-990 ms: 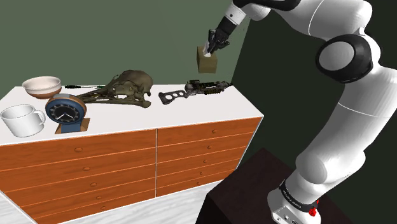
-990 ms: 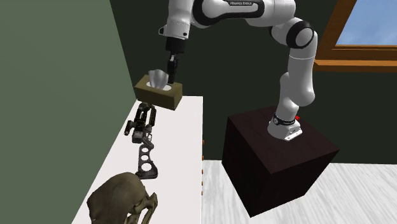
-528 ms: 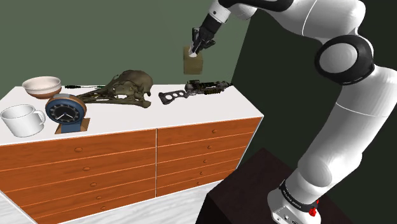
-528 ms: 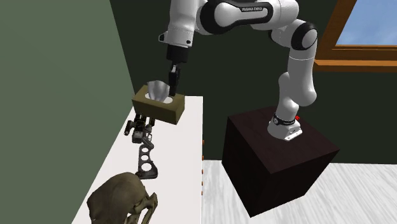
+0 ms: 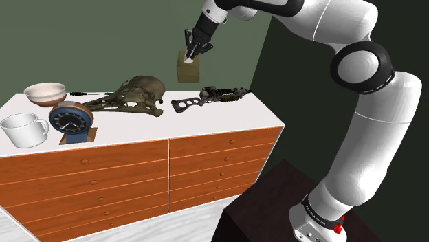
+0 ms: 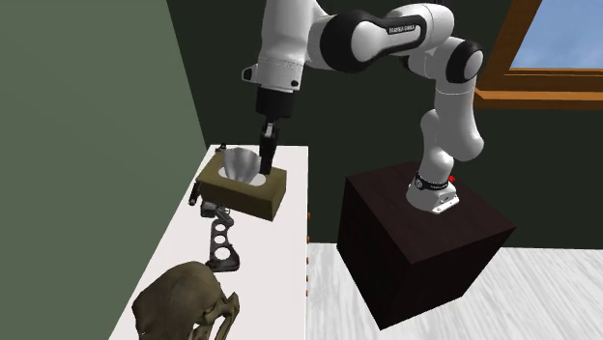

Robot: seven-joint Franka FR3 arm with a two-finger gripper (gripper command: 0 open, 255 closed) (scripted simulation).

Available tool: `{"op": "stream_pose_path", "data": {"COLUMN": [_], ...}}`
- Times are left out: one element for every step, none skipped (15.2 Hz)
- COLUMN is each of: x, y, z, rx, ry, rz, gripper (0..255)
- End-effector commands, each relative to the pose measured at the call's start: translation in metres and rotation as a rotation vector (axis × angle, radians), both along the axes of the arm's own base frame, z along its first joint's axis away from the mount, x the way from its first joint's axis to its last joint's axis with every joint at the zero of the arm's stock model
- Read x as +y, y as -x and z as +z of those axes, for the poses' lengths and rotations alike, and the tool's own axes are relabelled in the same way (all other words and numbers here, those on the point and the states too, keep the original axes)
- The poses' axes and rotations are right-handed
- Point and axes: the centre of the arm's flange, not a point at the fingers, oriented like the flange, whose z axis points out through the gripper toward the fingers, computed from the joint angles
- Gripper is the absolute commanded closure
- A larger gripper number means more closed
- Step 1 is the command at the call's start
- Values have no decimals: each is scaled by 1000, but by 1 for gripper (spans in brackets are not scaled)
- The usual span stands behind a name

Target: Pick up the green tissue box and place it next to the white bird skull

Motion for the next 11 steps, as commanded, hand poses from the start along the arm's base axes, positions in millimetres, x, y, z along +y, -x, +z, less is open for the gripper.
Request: {"op": "stream_pose_path", "data": {"x": [25,38,51,64,77,90,103,117,130,140,140], "y": [-3,-5,-7,-9,-11,-13,-15,-17,-19,-21,-21], "z": [2,2,2,3,3,3,3,3,3,3,-3], "rx": [0,0,0,0,0,0,0,0,0,0,0], "ry": [0,0,0,0,0,0,0,0,0,0,0], "rz": [-2,-2,-2,-2,-2,-2,-2,-2,-2,-2,-2], "gripper": [255,255,255,255,255,255,255,255,255,255,255]}}
